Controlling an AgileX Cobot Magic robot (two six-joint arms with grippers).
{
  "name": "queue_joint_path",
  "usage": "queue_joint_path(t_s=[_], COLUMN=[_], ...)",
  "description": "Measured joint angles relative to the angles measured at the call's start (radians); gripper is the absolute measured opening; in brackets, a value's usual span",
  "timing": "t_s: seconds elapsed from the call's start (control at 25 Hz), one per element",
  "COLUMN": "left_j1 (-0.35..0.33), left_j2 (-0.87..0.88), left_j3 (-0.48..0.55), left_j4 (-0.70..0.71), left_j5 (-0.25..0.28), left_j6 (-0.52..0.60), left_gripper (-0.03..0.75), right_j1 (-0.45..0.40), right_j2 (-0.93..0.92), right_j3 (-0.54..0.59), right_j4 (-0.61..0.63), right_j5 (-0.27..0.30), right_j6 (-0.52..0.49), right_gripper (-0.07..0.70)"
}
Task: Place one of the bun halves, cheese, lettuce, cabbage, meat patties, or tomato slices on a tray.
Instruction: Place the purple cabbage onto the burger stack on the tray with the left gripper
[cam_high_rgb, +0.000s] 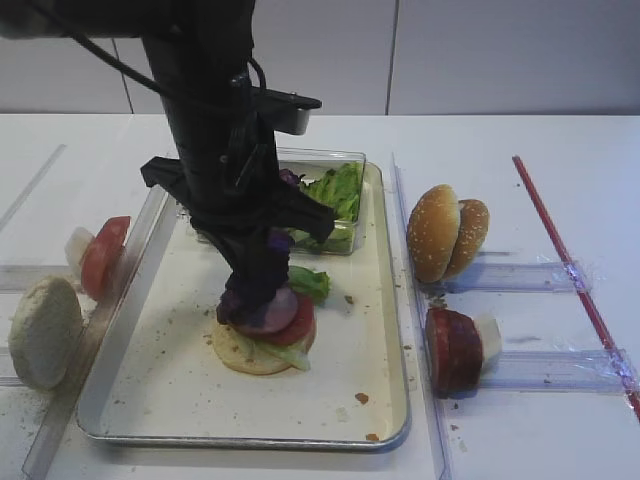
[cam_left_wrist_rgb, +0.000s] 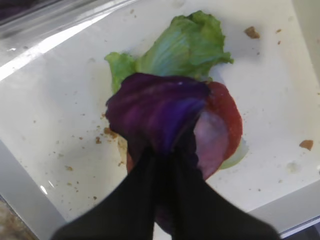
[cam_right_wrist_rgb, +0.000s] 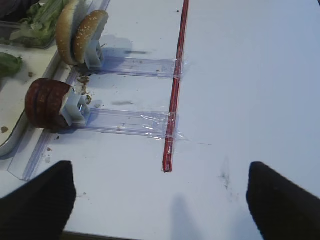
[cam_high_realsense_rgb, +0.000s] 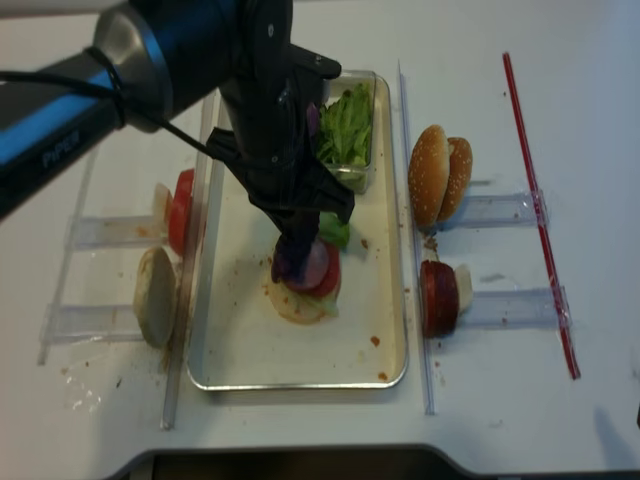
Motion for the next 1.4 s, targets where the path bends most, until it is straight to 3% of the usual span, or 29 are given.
queue_joint_path(t_s=[0.64,0.84,1.08,1.4], left_j1=[0.0,0.0,0.0,0.0], left_j2=[0.004,0.004,0.004,0.004], left_j3=[0.0,0.0,0.0,0.0], left_j4=[-0.051,-0.051,-0.016,-0.002], left_j5=[-0.002,-0.002,-0.002,-0.002], left_j6=[0.017,0.018,0.008,0.012], left_gripper=[0.047,0.123,0.158,0.353], right_j1=[0.0,0.0,0.0,0.0], right_j2=[0.0,0.0,0.0,0.0], right_j3=[0.0,0.0,0.0,0.0], right_j4=[0.0,0.0,0.0,0.0], right_j5=[-0.002,-0.002,-0.002,-0.002], right_j6=[-0.002,-0.002,-0.002,-0.002], right_gripper=[0.693,0.693,0.693,0.693])
